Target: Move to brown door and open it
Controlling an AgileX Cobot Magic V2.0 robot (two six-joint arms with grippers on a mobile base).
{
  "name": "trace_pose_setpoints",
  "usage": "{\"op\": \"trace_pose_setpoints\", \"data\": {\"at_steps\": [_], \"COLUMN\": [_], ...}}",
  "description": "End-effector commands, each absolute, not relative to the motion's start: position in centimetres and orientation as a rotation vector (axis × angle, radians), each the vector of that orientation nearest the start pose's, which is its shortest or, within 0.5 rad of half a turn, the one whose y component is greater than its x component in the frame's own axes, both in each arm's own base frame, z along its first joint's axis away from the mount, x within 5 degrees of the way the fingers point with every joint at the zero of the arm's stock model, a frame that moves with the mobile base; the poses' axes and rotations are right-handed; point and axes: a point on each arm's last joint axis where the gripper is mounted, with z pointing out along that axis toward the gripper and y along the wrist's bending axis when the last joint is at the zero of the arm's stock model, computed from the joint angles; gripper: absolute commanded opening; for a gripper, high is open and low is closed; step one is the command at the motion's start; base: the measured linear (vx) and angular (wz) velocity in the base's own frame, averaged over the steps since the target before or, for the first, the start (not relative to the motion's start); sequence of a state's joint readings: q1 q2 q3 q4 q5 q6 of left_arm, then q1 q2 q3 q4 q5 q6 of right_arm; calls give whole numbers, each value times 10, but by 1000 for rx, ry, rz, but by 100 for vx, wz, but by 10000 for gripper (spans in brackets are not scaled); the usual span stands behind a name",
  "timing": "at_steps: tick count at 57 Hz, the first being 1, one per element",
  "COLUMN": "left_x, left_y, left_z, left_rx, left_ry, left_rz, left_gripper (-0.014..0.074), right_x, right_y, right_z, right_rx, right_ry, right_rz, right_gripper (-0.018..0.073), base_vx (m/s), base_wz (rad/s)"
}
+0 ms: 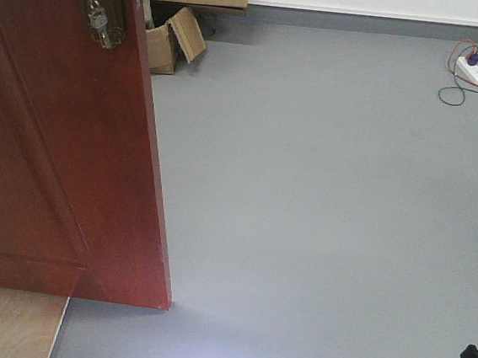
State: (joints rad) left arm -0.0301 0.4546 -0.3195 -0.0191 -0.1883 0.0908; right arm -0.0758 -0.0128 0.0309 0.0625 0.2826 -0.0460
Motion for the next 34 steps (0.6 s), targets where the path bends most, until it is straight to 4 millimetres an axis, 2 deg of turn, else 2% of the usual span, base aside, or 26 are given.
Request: {"op": "trace_pose_setpoints", "data": {"at_steps": [1,7,14,21,34], "left_x": [79,61,51,55,55], "left_y": [-3,-2,-1,-1,-1], "left_z": [299,261,225,218,215], "left_rx": [60,60,47,23,23], "left_ry": [1273,1262,1282,1419,1431], "left_rz": [25,25,25,5,5], "left_gripper": [-3,-3,-3,-3,-3], "right_x": [55,55,55,55,55], "right_y": [-3,-3,-3,-3,-3], "right_z": [184,184,184,184,184], "right_rx": [61,61,61,61,61], "right_ry": [1696,1696,1696,1698,1698], "right_rz": [-38,-38,-38,-38,-38], "right_gripper": [0,0,0,0,0], "base_vx": [0,0,0,0,0], "base_wz": [0,0,0,0,0]}}
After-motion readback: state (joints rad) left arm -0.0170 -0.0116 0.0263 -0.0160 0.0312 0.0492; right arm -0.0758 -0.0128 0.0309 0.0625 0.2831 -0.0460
